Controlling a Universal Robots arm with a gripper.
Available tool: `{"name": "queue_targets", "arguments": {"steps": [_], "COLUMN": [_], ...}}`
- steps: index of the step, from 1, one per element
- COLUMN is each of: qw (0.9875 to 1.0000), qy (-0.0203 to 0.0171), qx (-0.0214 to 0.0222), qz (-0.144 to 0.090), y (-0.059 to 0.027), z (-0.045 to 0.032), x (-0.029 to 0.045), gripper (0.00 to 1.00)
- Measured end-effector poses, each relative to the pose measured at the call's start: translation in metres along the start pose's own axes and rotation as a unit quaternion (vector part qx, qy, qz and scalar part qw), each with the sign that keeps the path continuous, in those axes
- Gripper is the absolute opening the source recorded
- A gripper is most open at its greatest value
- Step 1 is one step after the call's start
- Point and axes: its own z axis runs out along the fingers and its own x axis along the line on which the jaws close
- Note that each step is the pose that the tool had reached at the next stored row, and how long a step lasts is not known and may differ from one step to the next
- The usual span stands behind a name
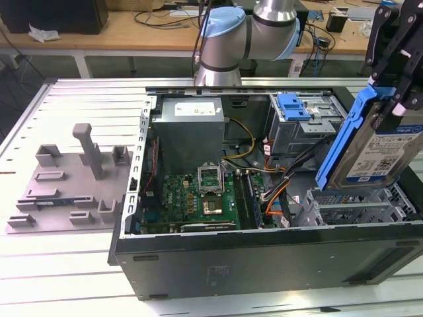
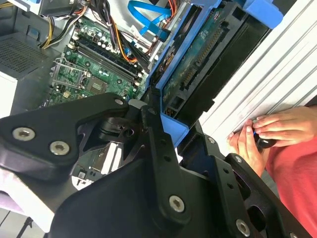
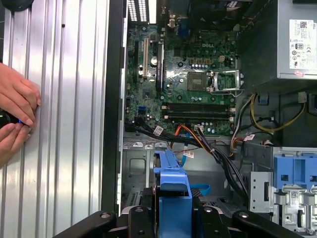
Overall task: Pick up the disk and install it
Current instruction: 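Insert the disk into the insertion slot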
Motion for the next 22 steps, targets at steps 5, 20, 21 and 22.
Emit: {"name": "queue_targets", "arguments": {"steps": [5,20,21,22], "qw": [1.0,1.0,1.0,1.0], "qy": [-0.0001,-0.0018,-0.0019,-0.0019], "qx": [0.0001,0.0041,0.004,0.004], "qz": [0.0,0.002,0.002,0.002], "y": [0.0,0.0005,0.0005,0.0004], "z": [0.0011,0.018,0.0186,0.0189], "x": [0.0004,0.0038,0.0038,0.0038], "gripper": [0.36,0.36,0.36,0.36]}}
